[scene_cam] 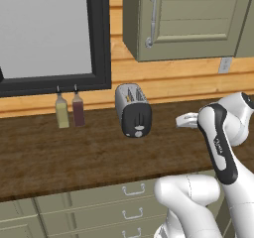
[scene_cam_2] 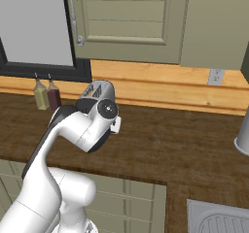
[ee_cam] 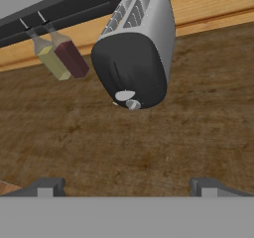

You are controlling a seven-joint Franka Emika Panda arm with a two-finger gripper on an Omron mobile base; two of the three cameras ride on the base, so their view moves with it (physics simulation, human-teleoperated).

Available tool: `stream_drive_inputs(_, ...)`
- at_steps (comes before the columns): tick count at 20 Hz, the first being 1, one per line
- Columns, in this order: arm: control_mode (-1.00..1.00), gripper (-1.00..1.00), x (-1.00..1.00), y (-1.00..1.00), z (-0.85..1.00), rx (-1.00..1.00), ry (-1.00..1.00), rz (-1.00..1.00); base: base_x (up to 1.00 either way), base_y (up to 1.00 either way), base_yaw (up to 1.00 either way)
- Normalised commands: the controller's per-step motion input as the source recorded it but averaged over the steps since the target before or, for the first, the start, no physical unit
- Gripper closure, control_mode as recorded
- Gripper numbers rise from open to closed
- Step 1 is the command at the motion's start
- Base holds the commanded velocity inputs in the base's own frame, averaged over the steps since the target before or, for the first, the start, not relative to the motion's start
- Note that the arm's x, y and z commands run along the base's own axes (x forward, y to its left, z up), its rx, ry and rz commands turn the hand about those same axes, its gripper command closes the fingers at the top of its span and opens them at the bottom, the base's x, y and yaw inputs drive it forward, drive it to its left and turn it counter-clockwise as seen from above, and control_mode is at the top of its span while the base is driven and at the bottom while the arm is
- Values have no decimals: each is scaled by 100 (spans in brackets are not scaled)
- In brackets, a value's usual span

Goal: Start the toaster. Once the lever pops up, take the bread to the plate on the dining counter.

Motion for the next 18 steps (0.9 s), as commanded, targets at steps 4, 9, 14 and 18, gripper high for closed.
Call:
stream_drive_inputs(4, -100, -100, 0, 0, 0, 0, 0, 0, 0, 0, 0)
stream_drive_inputs(9, -100, -100, 0, 0, 0, 0, 0, 0, 0, 0, 0)
stream_drive_inputs(14, -100, -100, 0, 0, 0, 0, 0, 0, 0, 0, 0)
stream_drive_inputs(18, -100, -100, 0, 0, 0, 0, 0, 0, 0, 0, 0)
